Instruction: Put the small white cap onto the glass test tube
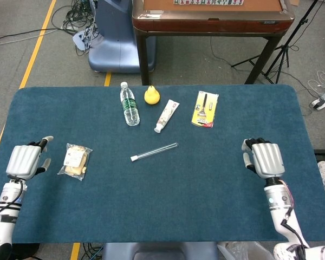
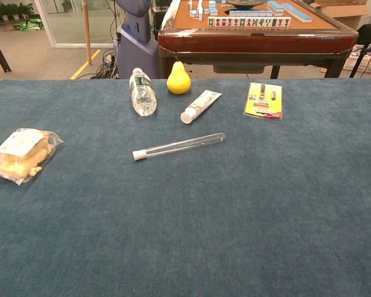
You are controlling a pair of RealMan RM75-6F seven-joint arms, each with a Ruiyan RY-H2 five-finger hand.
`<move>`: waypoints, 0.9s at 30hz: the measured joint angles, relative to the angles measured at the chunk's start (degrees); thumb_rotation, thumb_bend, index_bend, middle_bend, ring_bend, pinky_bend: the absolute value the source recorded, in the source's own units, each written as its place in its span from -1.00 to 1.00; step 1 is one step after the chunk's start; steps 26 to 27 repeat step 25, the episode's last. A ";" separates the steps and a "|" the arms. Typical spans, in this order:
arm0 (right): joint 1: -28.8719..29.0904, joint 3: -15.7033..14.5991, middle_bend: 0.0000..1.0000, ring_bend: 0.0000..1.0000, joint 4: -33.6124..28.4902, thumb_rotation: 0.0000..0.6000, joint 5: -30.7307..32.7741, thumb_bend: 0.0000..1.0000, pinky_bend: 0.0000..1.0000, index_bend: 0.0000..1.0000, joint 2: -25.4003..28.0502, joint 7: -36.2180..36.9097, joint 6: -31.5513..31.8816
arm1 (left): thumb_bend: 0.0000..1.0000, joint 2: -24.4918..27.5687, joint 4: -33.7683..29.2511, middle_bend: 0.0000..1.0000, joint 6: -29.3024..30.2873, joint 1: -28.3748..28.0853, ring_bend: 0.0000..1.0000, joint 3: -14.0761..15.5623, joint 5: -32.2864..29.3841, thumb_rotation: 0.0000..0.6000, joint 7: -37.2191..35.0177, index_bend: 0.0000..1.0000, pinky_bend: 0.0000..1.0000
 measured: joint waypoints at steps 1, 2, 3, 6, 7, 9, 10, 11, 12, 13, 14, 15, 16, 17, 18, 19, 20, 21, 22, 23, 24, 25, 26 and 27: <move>-0.91 -0.42 -0.14 -0.34 -0.01 1.00 -0.95 0.01 -0.11 -0.08 0.39 0.50 0.63 | -0.36 0.13 -0.19 -0.29 0.97 0.75 -0.36 0.15 0.28 1.00 -0.14 -0.56 0.07; -2.17 -0.95 -0.14 -0.35 0.02 1.00 -2.11 0.01 -0.14 -0.08 0.84 1.11 1.53 | -0.36 0.31 -0.54 -0.29 2.30 1.77 -0.37 0.38 0.74 1.00 -0.32 -0.56 0.04; -3.15 -1.31 -0.14 -0.35 0.10 1.00 -2.87 0.01 -0.15 -0.08 1.06 1.51 2.28 | -0.36 0.46 -0.89 -0.29 3.32 2.55 -0.37 0.60 1.21 1.00 -0.40 -0.56 0.03; -6.46 -2.40 -0.15 -0.39 0.14 1.00 -4.47 0.01 -0.20 -0.09 1.66 2.84 4.20 | -0.36 0.86 -2.30 -0.29 6.82 5.18 -0.37 1.53 3.19 1.00 -0.11 -0.56 0.02; -7.41 -2.69 -0.16 -0.39 0.01 1.00 -4.73 0.01 -0.20 -0.09 1.91 3.29 4.56 | -0.36 0.94 -2.78 -0.29 7.83 6.02 -0.37 1.88 3.87 1.00 0.14 -0.56 0.01; -9.29 -3.29 -0.16 -0.40 -0.39 1.00 -5.37 0.01 -0.20 -0.09 2.62 4.35 5.13 | -0.36 1.09 -3.92 -0.29 9.87 7.90 -0.37 2.69 5.39 1.00 0.75 -0.56 0.00; -9.98 -3.52 -0.16 -0.40 -0.59 1.00 -5.63 0.01 -0.20 -0.09 2.94 4.71 5.24 | -0.36 1.11 -4.34 -0.29 10.63 8.64 -0.37 2.96 5.92 1.00 0.95 -0.56 0.00; -10.80 -3.78 -0.16 -0.40 -0.83 1.00 -6.10 0.01 -0.20 -0.09 3.34 5.12 5.29 | -0.37 1.09 -4.82 -0.29 11.64 9.57 -0.37 3.23 6.43 1.00 1.15 -0.56 -0.01; -11.34 -3.92 -0.16 -0.40 -0.96 1.00 -6.52 0.01 -0.20 -0.09 3.56 5.44 5.31 | -0.37 1.05 -5.14 -0.29 12.38 10.23 -0.37 3.40 6.77 1.00 1.29 -0.56 -0.02; -11.74 -3.98 -0.16 -0.40 -1.01 1.00 -6.96 0.01 -0.20 -0.09 3.68 5.71 5.34 | -0.37 0.98 -5.47 -0.29 13.07 10.84 -0.37 3.55 7.13 1.00 1.41 -0.56 -0.03; -12.08 -3.99 -0.16 -0.40 -0.89 1.00 -7.66 0.01 -0.20 -0.09 3.69 6.02 5.37 | -0.37 0.84 -5.93 -0.29 13.91 11.62 -0.37 3.72 7.65 1.00 1.61 -0.56 -0.04; -12.32 -3.99 -0.16 -0.40 -0.74 1.00 -8.24 0.01 -0.20 -0.09 3.65 6.23 5.37 | -0.37 0.74 -6.30 -0.29 14.35 12.13 -0.37 3.86 8.05 1.00 1.81 -0.56 -0.04; -12.56 -3.97 -0.16 -0.40 -0.59 1.00 -8.85 0.01 -0.20 -0.09 3.60 6.38 5.33 | -0.37 0.64 -6.65 -0.29 14.65 12.56 -0.37 3.97 8.43 1.00 2.08 -0.56 -0.05; -12.82 -3.95 -0.16 -0.40 -0.37 1.00 -9.68 0.01 -0.20 -0.09 3.49 6.50 5.25 | -0.37 0.55 -7.06 -0.29 14.94 13.00 -0.37 4.08 8.91 1.00 2.41 -0.56 -0.05; -13.01 -3.92 -0.16 -0.40 -0.15 1.00 -10.33 0.01 -0.20 -0.09 3.38 6.51 5.19 | -0.37 0.49 -7.34 -0.29 15.08 13.27 -0.37 4.14 9.24 1.00 2.58 -0.56 -0.06; -13.19 -3.89 -0.16 -0.40 0.14 1.00 -10.94 0.01 -0.20 -0.09 3.23 6.44 5.15 | -0.37 0.44 -7.58 -0.29 15.24 13.50 -0.37 4.16 9.52 1.00 2.69 -0.56 -0.06; -13.41 -3.85 -0.16 -0.40 0.72 1.00 -11.68 0.01 -0.20 -0.09 2.93 6.17 5.11 | -0.36 0.38 -7.83 -0.29 15.41 13.77 -0.37 4.14 9.87 1.00 2.72 -0.56 -0.06; -13.62 -3.83 -0.16 -0.40 1.22 1.00 -12.23 0.01 -0.20 -0.09 2.61 5.95 5.06 | -0.36 0.33 -7.98 -0.29 15.52 13.95 -0.37 4.13 10.14 1.00 2.73 -0.56 -0.07; -13.89 -3.79 -0.16 -0.40 1.66 1.00 -12.74 0.01 -0.20 -0.09 2.22 5.84 4.97 | -0.37 0.29 -8.12 -0.29 15.62 14.12 -0.37 4.11 10.42 1.00 2.78 -0.56 -0.07; -14.29 -3.70 -0.16 -0.40 1.94 1.00 -13.22 0.01 -0.20 -0.09 1.79 5.94 4.77 | -0.37 0.22 -8.28 -0.29 15.72 14.35 -0.37 4.09 10.79 1.00 2.95 -0.56 -0.07; -14.52 -3.60 -0.16 -0.40 2.00 1.00 -13.45 0.01 -0.20 -0.09 1.63 6.15 4.61 | -0.37 0.16 -8.37 -0.29 15.77 14.50 -0.37 4.06 11.06 1.00 3.14 -0.56 -0.07; -14.77 -3.48 -0.16 -0.40 2.00 1.00 -13.67 0.01 -0.20 -0.09 1.57 6.34 4.49 | -0.37 0.12 -8.45 -0.29 15.79 14.63 -0.37 4.03 11.28 1.00 3.36 -0.56 -0.07; -14.77 -3.48 -0.16 -0.40 2.00 1.00 -13.67 0.01 -0.20 -0.09 1.57 6.34 4.49 | -0.37 0.12 -8.45 -0.29 15.79 14.63 -0.37 4.03 11.28 1.00 3.36 -0.56 -0.07; -14.77 -3.48 -0.16 -0.40 2.00 1.00 -13.67 0.01 -0.20 -0.09 1.57 6.34 4.49 | -0.37 0.12 -8.45 -0.29 15.79 14.63 -0.37 4.03 11.28 1.00 3.36 -0.56 -0.07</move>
